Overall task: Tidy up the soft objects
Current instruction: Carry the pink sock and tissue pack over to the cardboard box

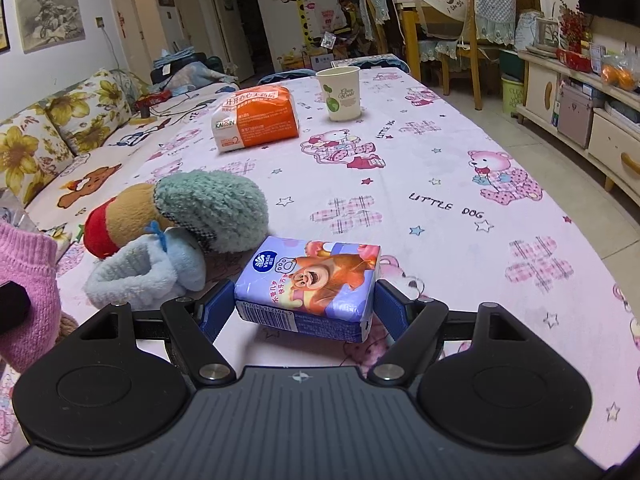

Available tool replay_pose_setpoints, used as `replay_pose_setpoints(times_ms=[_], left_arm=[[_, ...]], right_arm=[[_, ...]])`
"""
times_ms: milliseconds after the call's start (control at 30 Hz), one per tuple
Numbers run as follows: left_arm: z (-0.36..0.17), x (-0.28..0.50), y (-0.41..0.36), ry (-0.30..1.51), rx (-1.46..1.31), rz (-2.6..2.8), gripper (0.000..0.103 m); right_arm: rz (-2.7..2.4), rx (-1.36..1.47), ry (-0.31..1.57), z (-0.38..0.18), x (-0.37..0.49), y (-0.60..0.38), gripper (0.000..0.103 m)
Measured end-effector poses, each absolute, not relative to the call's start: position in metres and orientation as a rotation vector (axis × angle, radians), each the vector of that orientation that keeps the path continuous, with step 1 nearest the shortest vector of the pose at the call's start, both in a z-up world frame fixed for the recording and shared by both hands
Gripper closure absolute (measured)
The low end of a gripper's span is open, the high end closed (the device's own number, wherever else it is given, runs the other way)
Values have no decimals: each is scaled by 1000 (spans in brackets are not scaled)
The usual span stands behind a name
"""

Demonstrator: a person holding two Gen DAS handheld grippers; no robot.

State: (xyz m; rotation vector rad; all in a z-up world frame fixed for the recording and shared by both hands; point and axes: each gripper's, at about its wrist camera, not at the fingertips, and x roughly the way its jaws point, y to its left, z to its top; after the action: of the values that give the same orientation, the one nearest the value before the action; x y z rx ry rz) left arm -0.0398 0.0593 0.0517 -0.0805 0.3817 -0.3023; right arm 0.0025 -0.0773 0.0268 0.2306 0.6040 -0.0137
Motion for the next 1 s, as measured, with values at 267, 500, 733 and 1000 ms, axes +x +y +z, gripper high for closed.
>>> replay_pose_setpoints(times_ms=[267, 500, 733, 1000], left_arm=[[56, -46, 64, 344, -68, -308, 35], [63, -53, 73, 293, -75, -289, 35], [70, -58, 85, 248, -103, -272, 35], [79, -65, 101, 192, -146, -235, 35]], right_arm=[[-7, 242, 581, 29, -6, -73, 8], [25, 242, 541, 34, -17, -68, 8], [72, 257, 507, 43, -27, -59, 8], [163, 230, 448, 59, -34, -38, 8]])
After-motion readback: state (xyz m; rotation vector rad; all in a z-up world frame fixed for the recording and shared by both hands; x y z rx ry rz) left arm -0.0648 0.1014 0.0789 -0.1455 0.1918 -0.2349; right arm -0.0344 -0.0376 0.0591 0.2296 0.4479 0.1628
